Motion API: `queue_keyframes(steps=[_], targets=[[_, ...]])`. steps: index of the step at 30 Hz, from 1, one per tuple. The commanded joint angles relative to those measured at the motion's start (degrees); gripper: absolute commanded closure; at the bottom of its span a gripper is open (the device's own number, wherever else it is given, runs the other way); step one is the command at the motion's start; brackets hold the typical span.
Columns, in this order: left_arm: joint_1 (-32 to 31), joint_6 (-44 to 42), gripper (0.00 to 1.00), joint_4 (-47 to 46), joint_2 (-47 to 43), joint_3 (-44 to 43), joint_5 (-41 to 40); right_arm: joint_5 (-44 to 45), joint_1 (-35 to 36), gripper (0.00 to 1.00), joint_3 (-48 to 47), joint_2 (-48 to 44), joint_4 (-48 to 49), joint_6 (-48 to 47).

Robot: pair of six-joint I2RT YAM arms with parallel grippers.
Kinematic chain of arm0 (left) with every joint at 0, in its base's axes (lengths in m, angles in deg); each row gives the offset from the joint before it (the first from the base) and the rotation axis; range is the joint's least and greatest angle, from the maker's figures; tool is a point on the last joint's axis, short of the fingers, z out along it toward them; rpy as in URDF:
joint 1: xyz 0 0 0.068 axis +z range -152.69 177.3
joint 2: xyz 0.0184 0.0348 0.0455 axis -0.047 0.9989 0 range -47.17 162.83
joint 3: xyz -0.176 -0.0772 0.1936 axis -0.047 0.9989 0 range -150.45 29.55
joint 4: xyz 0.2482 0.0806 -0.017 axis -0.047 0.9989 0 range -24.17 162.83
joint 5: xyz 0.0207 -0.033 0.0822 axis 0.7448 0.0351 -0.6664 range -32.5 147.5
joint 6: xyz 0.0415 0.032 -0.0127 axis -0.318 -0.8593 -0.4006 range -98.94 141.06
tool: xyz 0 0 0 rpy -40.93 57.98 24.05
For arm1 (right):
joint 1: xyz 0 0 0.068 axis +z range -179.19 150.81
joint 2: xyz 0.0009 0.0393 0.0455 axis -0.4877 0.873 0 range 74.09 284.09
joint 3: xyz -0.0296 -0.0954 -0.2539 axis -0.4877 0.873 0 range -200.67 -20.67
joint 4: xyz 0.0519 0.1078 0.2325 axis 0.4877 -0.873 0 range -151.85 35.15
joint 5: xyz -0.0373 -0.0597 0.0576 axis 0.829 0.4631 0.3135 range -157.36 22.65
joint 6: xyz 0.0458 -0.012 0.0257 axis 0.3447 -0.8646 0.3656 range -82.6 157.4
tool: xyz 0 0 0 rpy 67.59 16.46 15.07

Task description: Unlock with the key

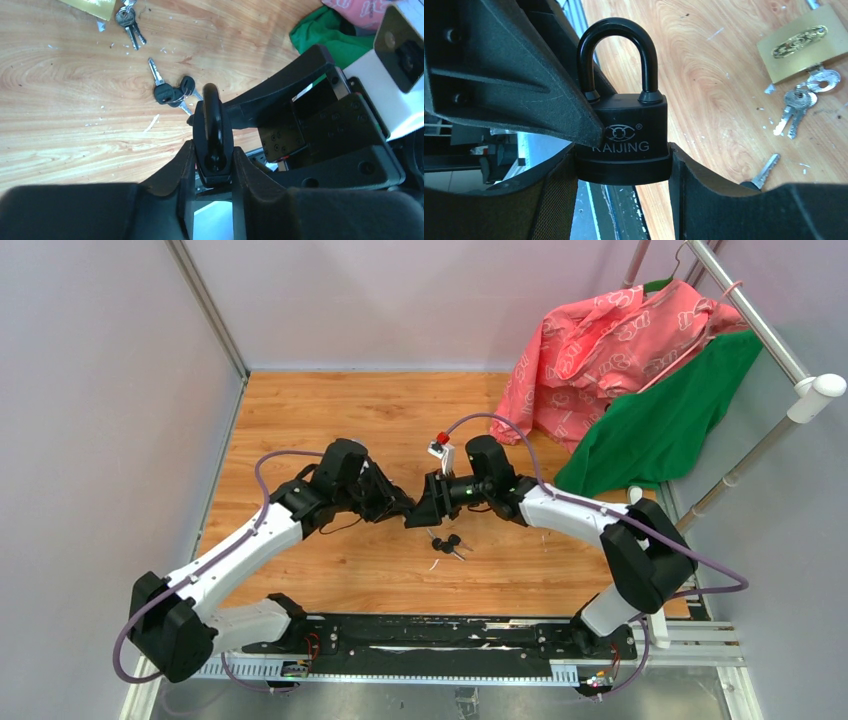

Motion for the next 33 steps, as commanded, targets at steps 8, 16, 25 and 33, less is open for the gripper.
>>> queue_keyframes(steps=[8, 16, 25, 33], targets=[[0.13, 4.67, 1.00, 13.96, 5.61, -2.61, -9.69, 7.23, 1.20, 0.33, -4.16, -2.06, -8.89, -10.35], [2.46, 9.50, 1.00, 16.11, 9.34, 0.90, -10.84, 23.03, -0.46, 0.19, -1.69, -8.95, -21.17, -14.07], [2.77, 7.85, 1.00, 11.67, 16.35, 2.66, -8.22, 24.38, -1.46, 0.19, 0.62, -12.01, -22.44, -13.76], [3.53, 5.84, 0.89, 11.47, 17.94, 2.64, -9.46, 24.35, -1.53, 0.19, 0.07, -11.70, -23.17, -13.87]])
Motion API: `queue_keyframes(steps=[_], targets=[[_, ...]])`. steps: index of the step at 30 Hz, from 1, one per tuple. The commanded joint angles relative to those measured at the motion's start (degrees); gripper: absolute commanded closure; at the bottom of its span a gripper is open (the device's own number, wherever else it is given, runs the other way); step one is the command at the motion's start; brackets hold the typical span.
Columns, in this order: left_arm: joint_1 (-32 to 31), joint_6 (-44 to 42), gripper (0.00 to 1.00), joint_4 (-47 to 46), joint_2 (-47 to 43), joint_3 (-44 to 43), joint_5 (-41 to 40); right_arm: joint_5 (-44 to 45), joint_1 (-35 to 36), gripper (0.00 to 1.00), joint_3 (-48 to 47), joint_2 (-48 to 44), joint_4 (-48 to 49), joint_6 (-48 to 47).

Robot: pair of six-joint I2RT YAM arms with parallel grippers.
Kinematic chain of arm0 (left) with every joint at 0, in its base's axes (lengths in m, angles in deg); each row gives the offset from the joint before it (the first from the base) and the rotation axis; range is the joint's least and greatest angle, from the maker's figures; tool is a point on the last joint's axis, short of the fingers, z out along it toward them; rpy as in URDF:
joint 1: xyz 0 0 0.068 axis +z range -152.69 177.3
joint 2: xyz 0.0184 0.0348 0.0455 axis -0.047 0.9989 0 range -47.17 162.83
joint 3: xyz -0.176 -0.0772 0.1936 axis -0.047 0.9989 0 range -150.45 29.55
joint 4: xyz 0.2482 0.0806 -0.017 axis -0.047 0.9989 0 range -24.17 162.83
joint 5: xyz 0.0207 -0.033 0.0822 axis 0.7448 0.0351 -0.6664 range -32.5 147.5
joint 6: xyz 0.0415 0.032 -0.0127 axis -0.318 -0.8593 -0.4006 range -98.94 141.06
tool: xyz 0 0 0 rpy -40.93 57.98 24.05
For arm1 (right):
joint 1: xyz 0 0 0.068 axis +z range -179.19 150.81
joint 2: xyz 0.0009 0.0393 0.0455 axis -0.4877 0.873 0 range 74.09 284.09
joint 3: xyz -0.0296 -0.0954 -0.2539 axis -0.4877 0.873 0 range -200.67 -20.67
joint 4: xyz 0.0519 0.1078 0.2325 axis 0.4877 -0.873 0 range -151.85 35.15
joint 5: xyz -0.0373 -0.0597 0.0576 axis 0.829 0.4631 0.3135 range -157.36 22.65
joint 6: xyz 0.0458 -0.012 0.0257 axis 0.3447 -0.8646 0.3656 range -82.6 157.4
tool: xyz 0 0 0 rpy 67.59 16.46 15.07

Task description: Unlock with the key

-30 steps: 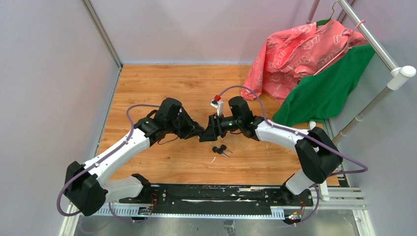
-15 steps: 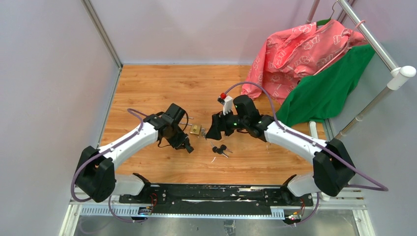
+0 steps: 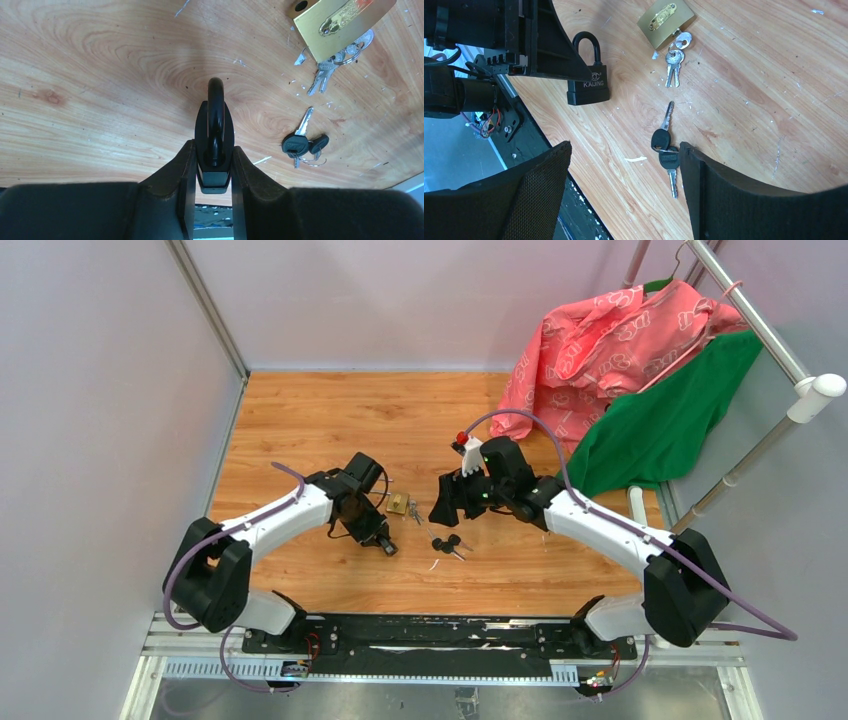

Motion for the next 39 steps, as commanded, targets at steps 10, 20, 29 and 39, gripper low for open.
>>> queue_keyframes(steps=[10, 20, 29, 39], targets=[[1.03, -2.46, 0.58, -1.07, 1.79, -0.17, -1.39, 0.78, -0.55, 0.19, 0.14, -0.85, -2.48, -1.25], [1.05, -3.05, 0.51, -1.15, 3.08, -1.61, -1.30, 2.03, -0.54, 0.19, 0.32, -1.16, -3.77, -2.76], [1.03, -3.12, 0.50, -0.69, -0.35, -1.65, -2.74, 2.98, -0.59, 0.19, 0.23, -1.95, -4.88, -4.25], [1.03, -4.12, 0.30, -0.47, -4.75, -1.85, -6.05, 4.53, 0.84, 0.20, 0.37, -2.30, -5.62, -8.23]])
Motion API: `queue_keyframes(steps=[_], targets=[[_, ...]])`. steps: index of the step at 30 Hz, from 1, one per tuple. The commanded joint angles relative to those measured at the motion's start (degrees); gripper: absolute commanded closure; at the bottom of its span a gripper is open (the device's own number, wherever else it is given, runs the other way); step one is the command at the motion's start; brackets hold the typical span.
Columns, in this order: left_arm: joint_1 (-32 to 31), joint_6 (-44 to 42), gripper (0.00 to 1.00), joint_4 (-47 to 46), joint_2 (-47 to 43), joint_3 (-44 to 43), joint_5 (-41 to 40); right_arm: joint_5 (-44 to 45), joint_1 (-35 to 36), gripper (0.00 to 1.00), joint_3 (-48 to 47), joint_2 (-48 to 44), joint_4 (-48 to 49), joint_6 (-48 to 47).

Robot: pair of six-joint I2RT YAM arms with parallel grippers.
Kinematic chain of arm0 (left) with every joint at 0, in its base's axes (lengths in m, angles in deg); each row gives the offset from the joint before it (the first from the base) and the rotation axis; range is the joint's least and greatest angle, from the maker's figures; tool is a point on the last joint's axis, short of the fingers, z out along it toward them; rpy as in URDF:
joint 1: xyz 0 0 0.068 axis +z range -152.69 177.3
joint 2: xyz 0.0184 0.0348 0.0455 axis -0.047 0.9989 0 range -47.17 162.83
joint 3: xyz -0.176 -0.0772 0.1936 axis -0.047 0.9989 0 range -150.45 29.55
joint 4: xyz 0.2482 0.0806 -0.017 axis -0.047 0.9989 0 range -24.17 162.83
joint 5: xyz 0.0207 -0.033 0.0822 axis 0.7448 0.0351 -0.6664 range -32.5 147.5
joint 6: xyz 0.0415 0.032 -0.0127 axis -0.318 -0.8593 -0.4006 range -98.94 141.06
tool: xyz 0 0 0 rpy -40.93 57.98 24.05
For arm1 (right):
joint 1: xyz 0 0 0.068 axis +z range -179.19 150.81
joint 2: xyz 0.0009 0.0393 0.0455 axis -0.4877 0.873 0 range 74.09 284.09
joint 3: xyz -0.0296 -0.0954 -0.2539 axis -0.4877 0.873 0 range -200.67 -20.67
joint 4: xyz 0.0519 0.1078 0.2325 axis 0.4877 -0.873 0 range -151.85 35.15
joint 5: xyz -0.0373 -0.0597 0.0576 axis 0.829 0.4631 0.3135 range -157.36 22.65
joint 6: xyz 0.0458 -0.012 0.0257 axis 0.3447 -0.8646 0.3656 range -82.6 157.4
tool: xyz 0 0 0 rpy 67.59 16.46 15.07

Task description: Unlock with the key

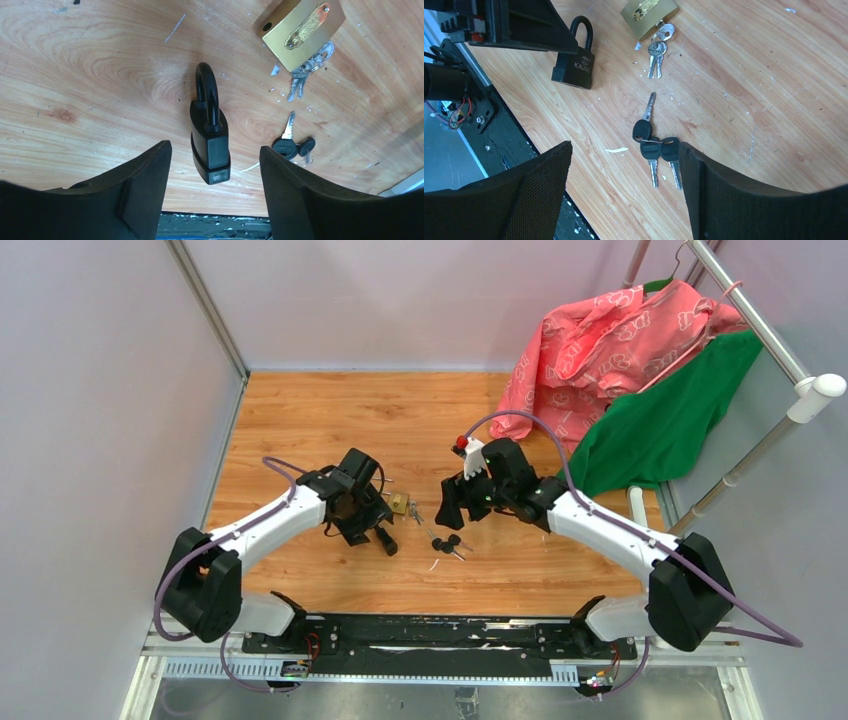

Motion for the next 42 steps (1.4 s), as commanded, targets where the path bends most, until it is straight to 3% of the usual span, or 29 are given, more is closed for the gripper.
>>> queue_keyframes(steps=[1, 12, 32, 42], targets=[[0.29, -1.03, 0.28, 0.46, -2.63, -1.25, -3.10, 2.70, 1.22, 0.20, 0.25, -0.83, -2.48, -3.83], [0.39, -6.41, 0.25, -0.33, -6.50, -2.75, -5.71, 15.86, 12.09, 0.25, -3.84, 8.78, -6.60, -11.65], [0.44, -12.64, 0.28, 1.52, -17.59, -0.11, -12.97, 17.59, 15.84, 0.32, -8.62, 21.80, -5.69, -18.29], [0.42, -13.77, 0.28, 2.13, -19.22, -0.03, -14.86, 20.24, 17.12, 0.56, -8.05, 23.96, -7.62, -20.34]])
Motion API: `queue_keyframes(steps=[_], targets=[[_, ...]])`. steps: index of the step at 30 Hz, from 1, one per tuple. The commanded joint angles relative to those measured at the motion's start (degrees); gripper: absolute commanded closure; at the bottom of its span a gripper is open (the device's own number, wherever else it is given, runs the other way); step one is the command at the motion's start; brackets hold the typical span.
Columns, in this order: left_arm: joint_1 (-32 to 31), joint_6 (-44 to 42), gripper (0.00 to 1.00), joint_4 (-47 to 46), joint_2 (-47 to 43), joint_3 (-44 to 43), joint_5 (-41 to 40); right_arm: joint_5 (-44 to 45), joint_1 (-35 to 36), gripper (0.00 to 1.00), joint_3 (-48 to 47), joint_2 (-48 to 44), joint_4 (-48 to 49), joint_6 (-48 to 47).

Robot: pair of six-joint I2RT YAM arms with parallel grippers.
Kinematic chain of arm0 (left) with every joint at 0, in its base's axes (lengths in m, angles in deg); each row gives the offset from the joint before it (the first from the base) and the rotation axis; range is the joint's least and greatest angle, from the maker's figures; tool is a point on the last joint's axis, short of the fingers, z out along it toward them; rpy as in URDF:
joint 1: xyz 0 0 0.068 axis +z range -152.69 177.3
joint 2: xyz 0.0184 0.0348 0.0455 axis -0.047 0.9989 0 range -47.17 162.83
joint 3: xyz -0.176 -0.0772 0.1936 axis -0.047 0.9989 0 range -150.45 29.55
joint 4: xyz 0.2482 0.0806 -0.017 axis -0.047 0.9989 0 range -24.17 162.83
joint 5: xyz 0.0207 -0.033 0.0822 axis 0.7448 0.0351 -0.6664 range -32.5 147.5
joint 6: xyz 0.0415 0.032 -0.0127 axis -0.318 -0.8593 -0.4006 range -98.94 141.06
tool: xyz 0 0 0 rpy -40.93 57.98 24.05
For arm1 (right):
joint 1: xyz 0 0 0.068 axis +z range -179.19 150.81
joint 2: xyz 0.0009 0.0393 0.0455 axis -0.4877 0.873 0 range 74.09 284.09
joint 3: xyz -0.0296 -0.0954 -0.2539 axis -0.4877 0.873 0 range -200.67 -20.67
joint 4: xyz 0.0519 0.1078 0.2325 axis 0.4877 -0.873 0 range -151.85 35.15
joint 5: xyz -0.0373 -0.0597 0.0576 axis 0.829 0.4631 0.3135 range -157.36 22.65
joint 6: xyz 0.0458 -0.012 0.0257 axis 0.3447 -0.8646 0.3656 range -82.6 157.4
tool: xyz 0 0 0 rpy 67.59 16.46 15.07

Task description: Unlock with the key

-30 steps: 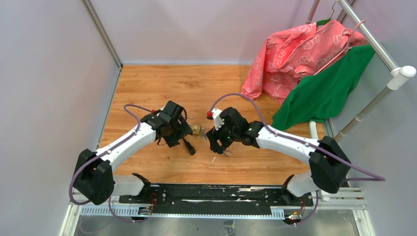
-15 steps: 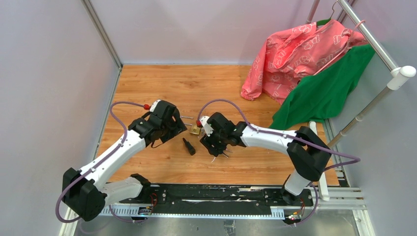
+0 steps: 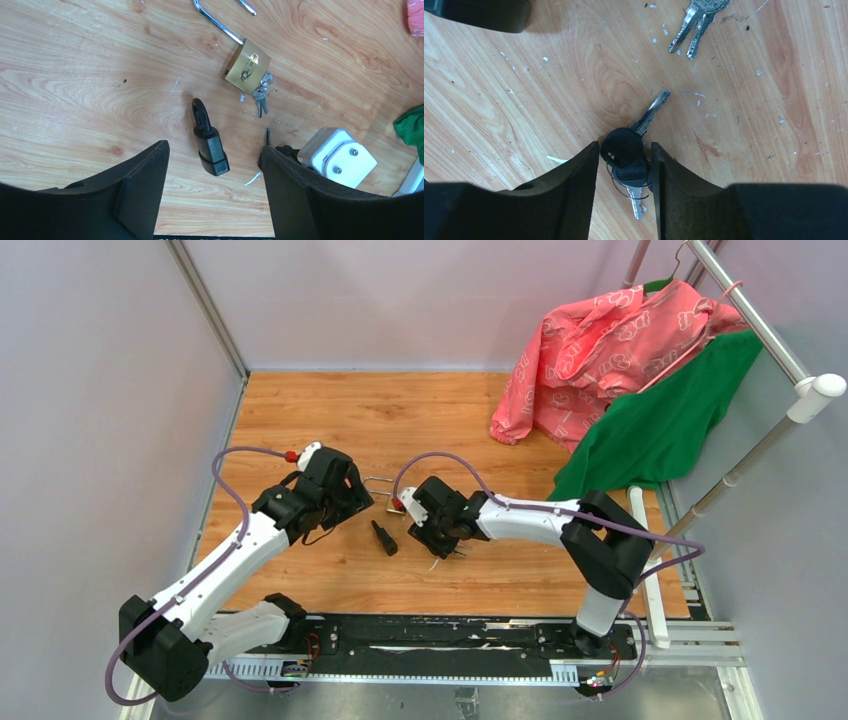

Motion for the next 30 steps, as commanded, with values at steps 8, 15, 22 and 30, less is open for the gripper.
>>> queue_keyframes(steps=[8, 15, 22, 30], targets=[[0.23, -2.09, 0.29, 1.21, -1.86, 0.69, -2.96, 7.28, 2.80, 0.66, 0.56, 3.25, -0.33, -2.52], [0.24, -8.80, 0.32, -3.59, -6.19, 1.56, 0.76, 2.92, 2.80, 0.89, 1.72, 0.28, 2.03, -2.61], [0.16, -14.98, 0.35, -6.43, -10.42, 2.65, 5.84, -0.12, 2.78, 0.94, 3.03, -7.91, 2.78, -1.40], [0.16, -20.25, 0.37, -10.16, -16.56, 4.55, 13.41, -6.71, 2.19, 0.95, 6.55, -20.65, 4.03, 3.73]])
